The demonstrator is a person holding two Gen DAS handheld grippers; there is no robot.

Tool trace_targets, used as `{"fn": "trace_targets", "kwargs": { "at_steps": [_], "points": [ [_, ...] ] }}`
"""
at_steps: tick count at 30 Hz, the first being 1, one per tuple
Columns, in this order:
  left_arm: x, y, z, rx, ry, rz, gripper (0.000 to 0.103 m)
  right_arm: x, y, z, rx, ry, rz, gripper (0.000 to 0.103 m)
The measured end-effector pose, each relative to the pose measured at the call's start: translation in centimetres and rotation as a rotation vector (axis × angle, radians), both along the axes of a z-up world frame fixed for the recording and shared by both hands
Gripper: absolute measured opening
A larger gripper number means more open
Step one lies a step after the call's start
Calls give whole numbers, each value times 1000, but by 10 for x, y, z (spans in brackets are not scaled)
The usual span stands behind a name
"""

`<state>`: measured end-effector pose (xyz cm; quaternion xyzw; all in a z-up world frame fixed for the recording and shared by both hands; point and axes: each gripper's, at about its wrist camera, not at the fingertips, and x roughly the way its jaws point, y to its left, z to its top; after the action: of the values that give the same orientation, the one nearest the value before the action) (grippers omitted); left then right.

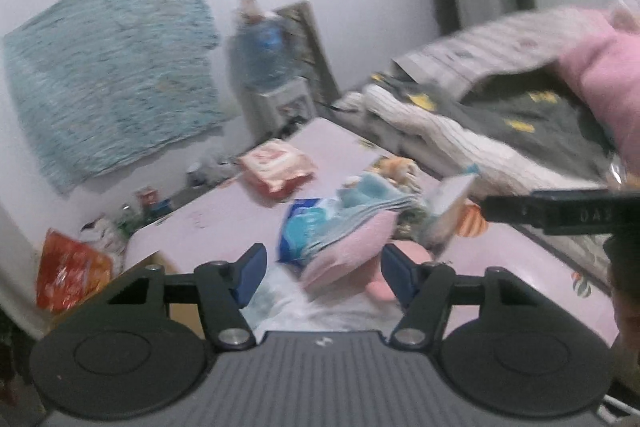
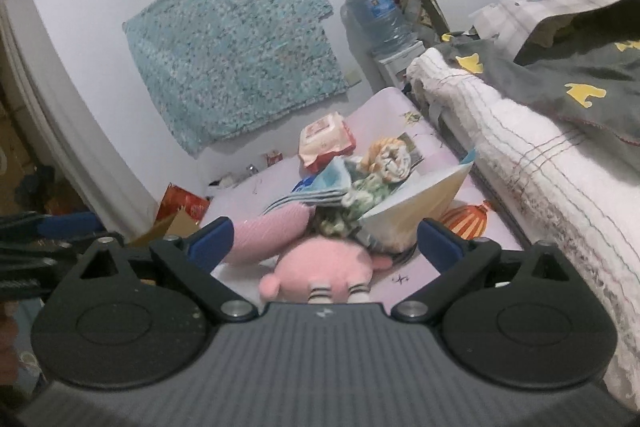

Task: Organize soft objects
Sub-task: 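Grasp the white paper packet with the right gripper while the left grasps the pink sponge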

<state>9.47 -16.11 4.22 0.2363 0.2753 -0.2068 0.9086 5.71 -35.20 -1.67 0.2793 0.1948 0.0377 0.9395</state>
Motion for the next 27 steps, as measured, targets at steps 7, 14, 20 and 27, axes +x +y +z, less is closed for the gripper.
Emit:
{"fn": "trace_targets", "kwargs": {
  "at_steps": [7,14,20,27],
  "points": [
    [44,-48,-45,163,68,-58,60,23,-21,-23,63,55,-12,79],
    [72,-64,-72,242,123,-62,38,52,-47,-45,216,83,-76,78],
    [72,-67,-79,281,134,-68,37,90,-65,-71,364,129,-148,77],
    [80,-72,-87,317,147,-55,47,126,-68,-95,433,177,-200,77]
  ]
}}
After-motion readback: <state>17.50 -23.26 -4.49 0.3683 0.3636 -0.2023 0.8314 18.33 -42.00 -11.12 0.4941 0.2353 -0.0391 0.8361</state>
